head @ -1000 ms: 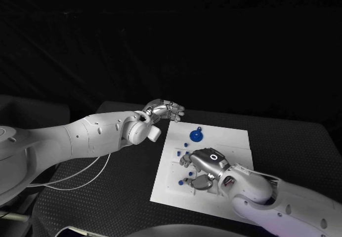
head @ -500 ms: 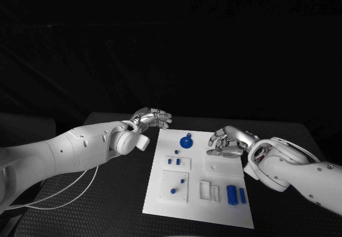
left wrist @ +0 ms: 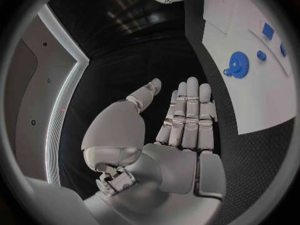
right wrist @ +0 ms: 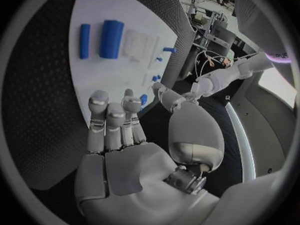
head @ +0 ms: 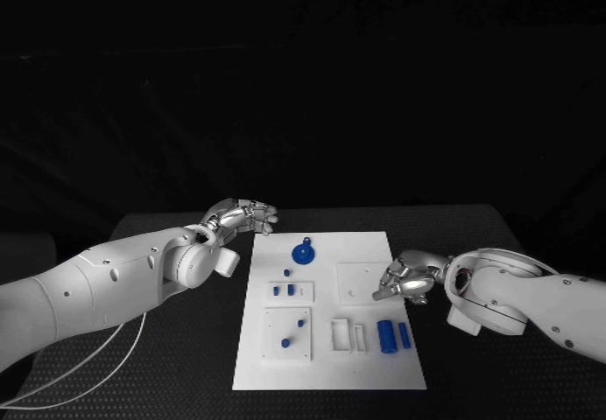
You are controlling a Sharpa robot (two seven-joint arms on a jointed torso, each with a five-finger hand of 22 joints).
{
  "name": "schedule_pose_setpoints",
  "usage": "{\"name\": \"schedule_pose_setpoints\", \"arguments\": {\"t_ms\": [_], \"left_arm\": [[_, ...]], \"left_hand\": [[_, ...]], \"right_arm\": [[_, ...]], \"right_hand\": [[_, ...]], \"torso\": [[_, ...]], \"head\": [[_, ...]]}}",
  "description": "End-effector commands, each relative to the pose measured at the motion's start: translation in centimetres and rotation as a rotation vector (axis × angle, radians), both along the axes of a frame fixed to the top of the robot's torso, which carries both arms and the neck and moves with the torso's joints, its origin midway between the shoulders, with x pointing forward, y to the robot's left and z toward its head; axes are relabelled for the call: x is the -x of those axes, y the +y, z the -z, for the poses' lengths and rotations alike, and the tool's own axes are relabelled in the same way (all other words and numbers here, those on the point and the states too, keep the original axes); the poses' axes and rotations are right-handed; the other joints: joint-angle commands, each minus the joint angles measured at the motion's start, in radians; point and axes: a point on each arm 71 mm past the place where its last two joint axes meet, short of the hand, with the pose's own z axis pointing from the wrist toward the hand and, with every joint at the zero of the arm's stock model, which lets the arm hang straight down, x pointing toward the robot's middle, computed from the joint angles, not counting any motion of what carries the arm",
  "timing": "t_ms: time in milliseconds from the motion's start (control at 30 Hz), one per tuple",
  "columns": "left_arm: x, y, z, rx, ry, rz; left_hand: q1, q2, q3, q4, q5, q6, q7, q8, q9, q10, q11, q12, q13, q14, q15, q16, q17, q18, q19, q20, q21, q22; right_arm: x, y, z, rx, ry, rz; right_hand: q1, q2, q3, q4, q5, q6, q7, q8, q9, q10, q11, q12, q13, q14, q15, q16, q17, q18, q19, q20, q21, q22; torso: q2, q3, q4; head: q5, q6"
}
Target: Assemble the parts on the task board
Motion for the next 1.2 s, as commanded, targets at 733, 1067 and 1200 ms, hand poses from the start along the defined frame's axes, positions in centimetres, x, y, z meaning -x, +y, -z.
{"name": "schedule_pose_setpoints", "arguments": {"t_ms": [733,1067,1200], "left_arm": [[0.5,-0.3,1.3,0.018,0.029,0.010],[0.5,-0.4,1.3,0.019,0.030,0.011],[0.5,-0.3,1.3,0.021,0.031,0.012]], "left_hand": [[-0.009,-0.002,-0.001,0.008,-0.001,-0.008,-0.001,0.000,0.002,-0.005,0.000,0.005,-0.002,0.008,0.003,-0.008,0.003,0.018,0.007,0.001,-0.005,0.003],[-0.010,-0.002,-0.002,0.008,-0.001,-0.008,-0.001,0.000,0.002,-0.005,0.000,0.005,-0.002,0.008,0.003,-0.009,0.004,0.018,0.007,0.001,-0.006,0.003],[-0.010,-0.002,-0.002,0.009,-0.001,-0.008,-0.001,0.000,0.002,-0.005,0.000,0.005,-0.002,0.008,0.003,-0.009,0.005,0.018,0.007,0.001,-0.006,0.004]], "right_arm": [[3.9,-0.3,2.8,0.237,0.207,0.016],[3.5,0.9,3.7,0.246,0.182,-0.003],[3.4,1.1,4.4,0.253,0.177,-0.001]], "right_hand": [[-0.132,0.033,0.044,0.036,-0.005,0.038,-0.016,0.013,0.062,0.013,-0.030,0.038,0.040,0.043,-0.015,-0.037,0.075,0.048,0.043,-0.020,0.004,-0.018],[-0.154,0.027,0.050,0.034,-0.005,0.031,-0.014,0.002,0.064,0.014,-0.028,0.035,0.043,0.043,-0.014,-0.047,0.080,0.048,0.043,-0.019,0.004,-0.019],[-0.156,0.026,0.054,0.031,-0.005,0.028,-0.013,-0.002,0.064,0.013,-0.027,0.034,0.044,0.043,-0.013,-0.050,0.081,0.048,0.043,-0.018,0.004,-0.019]], "torso": [[-0.022,-0.0087,-0.0166],[-0.021,-0.0098,-0.0147],[-0.021,-0.0102,-0.0152]], "head": [[-0.032,-0.045],[-0.028,-0.049],[-0.024,-0.051]]}}
